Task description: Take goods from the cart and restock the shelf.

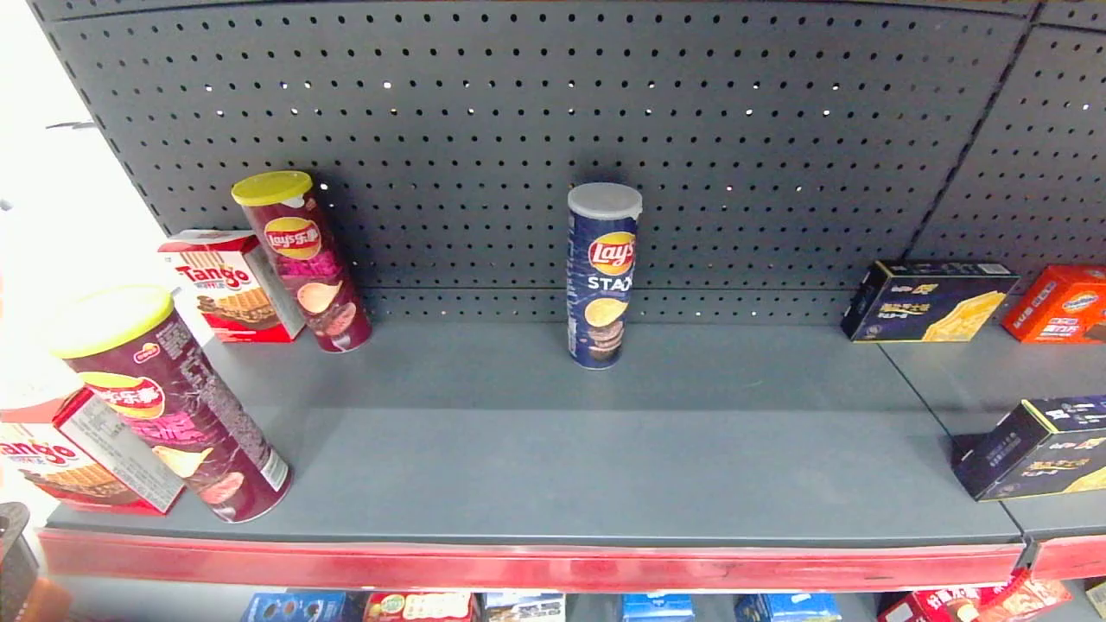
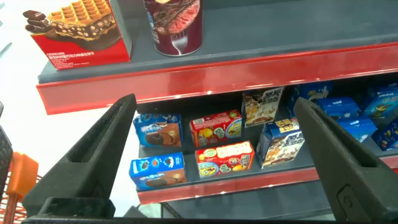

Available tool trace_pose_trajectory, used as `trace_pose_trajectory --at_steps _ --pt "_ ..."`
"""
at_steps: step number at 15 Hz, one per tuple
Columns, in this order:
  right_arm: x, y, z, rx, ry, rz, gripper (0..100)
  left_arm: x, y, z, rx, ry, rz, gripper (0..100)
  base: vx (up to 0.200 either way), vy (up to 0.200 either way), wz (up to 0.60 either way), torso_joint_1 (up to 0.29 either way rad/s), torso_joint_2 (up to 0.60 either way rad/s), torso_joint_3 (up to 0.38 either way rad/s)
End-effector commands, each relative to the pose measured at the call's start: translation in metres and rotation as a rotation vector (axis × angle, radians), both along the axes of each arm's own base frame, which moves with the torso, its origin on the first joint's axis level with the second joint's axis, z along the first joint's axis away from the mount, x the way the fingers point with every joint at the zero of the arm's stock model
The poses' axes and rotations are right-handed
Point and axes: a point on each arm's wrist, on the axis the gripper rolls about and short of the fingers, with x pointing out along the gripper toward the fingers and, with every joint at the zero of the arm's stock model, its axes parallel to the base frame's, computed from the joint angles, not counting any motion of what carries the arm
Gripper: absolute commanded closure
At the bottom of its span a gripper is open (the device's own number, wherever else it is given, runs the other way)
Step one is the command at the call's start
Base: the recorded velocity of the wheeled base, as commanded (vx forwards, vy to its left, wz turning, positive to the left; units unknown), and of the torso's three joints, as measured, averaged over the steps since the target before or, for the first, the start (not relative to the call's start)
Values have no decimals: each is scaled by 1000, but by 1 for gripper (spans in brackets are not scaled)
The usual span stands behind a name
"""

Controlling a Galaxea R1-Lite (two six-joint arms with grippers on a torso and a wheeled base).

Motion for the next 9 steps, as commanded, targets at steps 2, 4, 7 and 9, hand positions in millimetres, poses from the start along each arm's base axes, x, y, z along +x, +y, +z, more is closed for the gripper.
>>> trace_pose_trajectory --at_steps 2,4,7,9 --pt "0 0 0 0 0 0 0 0 0 0 -3 0 1 0 0 0 0 0 0 0" --pt "0 0 0 0 0 0 0 0 0 0 -6 1 4 0 0 0 0 0 0 0" --pt "0 0 0 -5 2 0 0 0 0 0 -6 2 2 0 0 0 400 0 5 3" --pt "0 0 0 -6 2 1 0 0 0 0 -6 1 4 0 0 0 600 0 0 5"
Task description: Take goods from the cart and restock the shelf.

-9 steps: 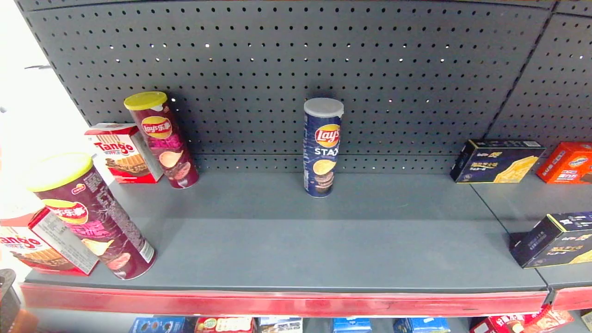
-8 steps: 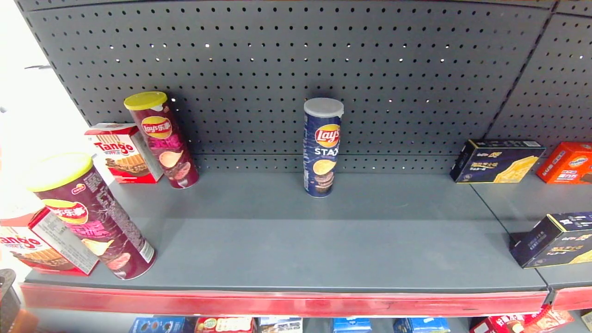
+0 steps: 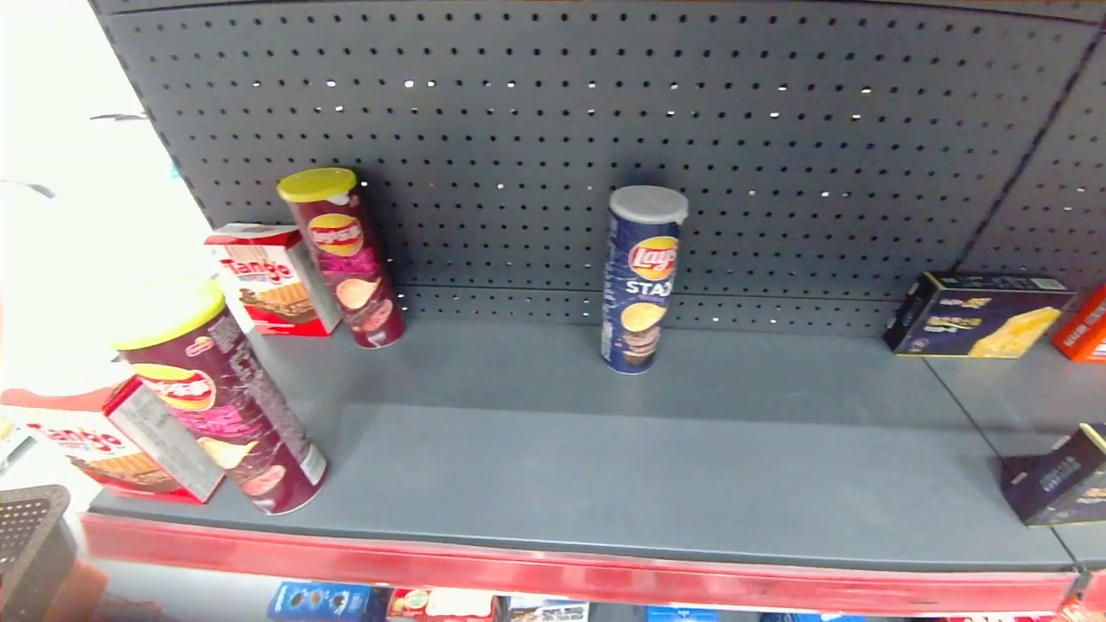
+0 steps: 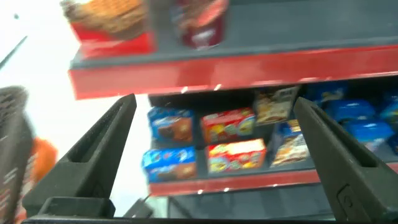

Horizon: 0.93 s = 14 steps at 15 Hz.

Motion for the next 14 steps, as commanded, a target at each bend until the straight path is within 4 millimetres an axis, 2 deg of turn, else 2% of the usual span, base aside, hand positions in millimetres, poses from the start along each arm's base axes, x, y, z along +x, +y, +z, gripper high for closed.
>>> trace_pose_trajectory --at_steps 1,9,14 --pt "0 0 0 0 0 0 0 0 0 0 0 1 1 0 0 0 600 7 17 -2" --pt "0 0 0 1 -2 -1 0 0 0 0 3 -1 -1 0 0 0 600 4 4 5" --pt "0 0 0 3 -2 -1 0 0 0 0 3 -1 -1 0 0 0 0 0 0 0"
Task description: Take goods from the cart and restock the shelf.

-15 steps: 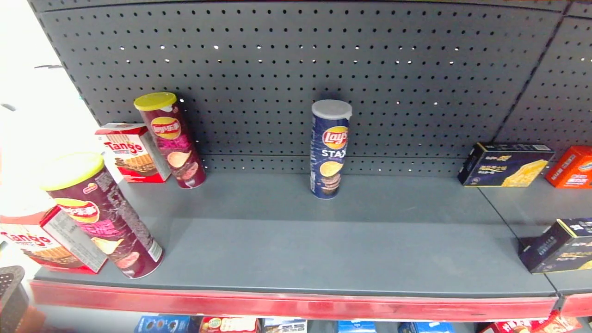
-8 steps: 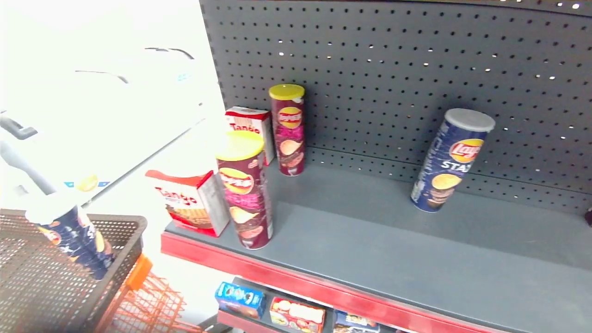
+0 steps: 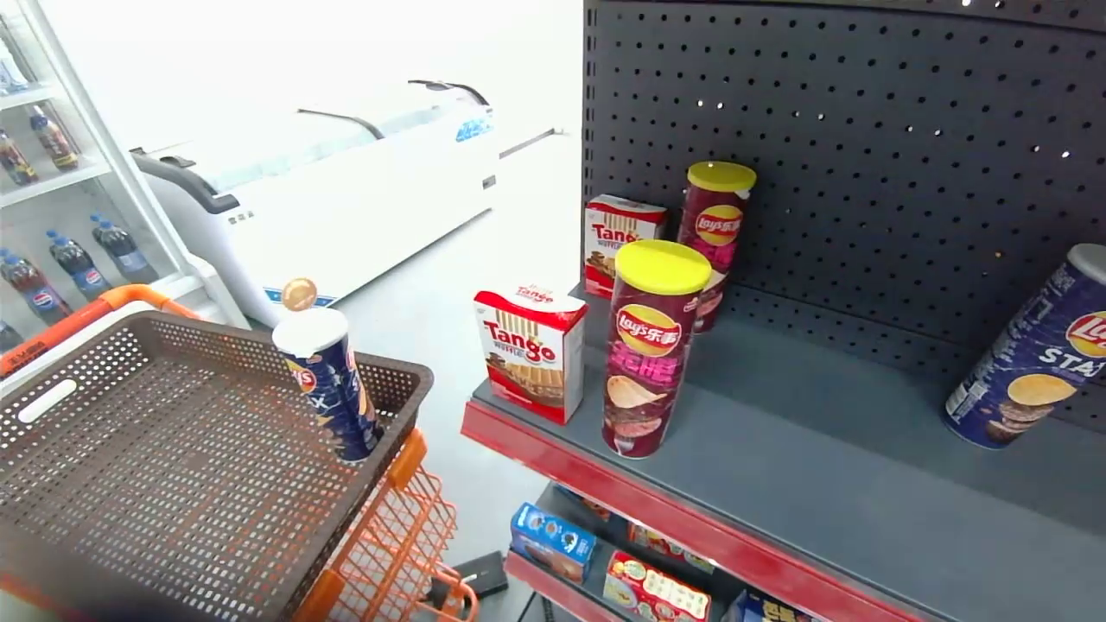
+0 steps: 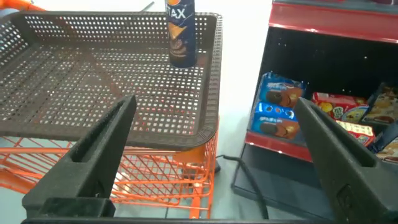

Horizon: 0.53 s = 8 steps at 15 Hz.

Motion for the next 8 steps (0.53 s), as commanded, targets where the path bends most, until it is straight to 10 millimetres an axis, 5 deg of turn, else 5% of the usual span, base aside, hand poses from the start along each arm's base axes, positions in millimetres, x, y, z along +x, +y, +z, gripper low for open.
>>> trace_pose_trajectory --at_steps 1,5,8 --pt "0 0 0 -1 1 -2 0 0 0 0 1 0 -1 0 0 0 0 0 0 0" --pt "0 0 0 -1 1 0 0 0 0 2 0 -12 2 0 0 0 0 0 0 0" --pt "0 0 0 -1 1 0 0 10 0 70 9 68 5 0 0 0 0 0 0 0"
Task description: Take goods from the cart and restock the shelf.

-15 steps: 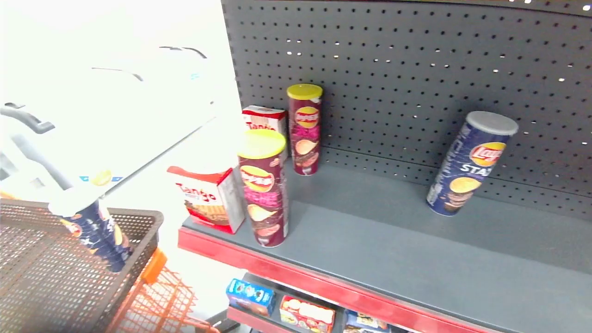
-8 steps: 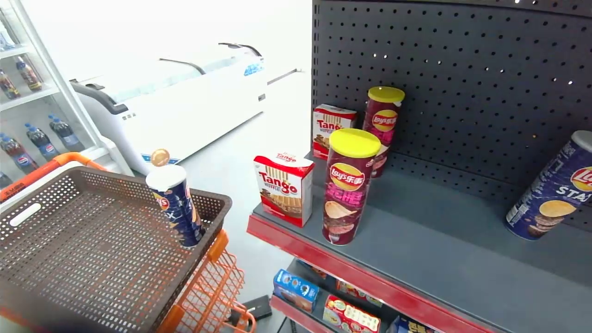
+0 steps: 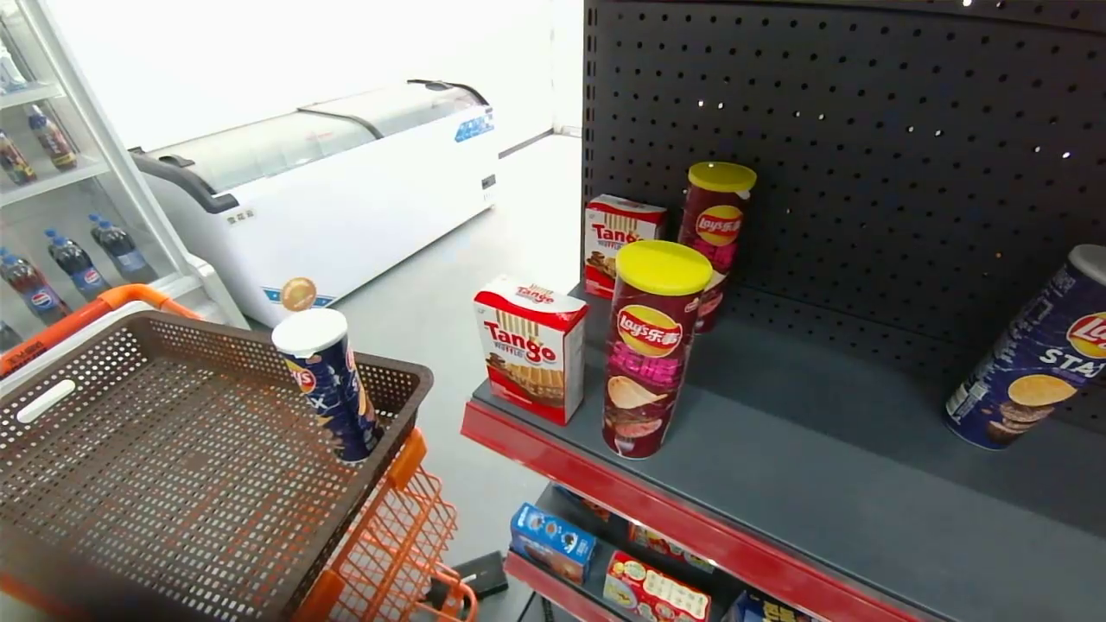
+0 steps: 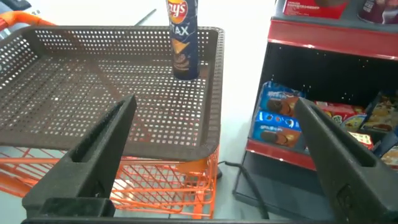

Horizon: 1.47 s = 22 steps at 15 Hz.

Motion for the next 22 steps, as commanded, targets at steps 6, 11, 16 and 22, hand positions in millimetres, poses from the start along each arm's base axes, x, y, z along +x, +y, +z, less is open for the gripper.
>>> trace_pose_trajectory --at_steps 6,11,16,22 --pt "0 0 0 -1 0 -1 0 95 4 78 -9 390 132 0 0 0 0 0 0 0" --pt "0 0 0 -1 0 0 0 187 12 53 -21 487 157 0 0 0 0 0 0 0" --pt "0 0 0 -1 0 0 0 250 -1 32 -5 355 84 0 0 0 0 0 0 0" --pt "0 0 0 -1 0 0 0 279 -10 -5 6 289 74 0 0 0 0 0 0 0"
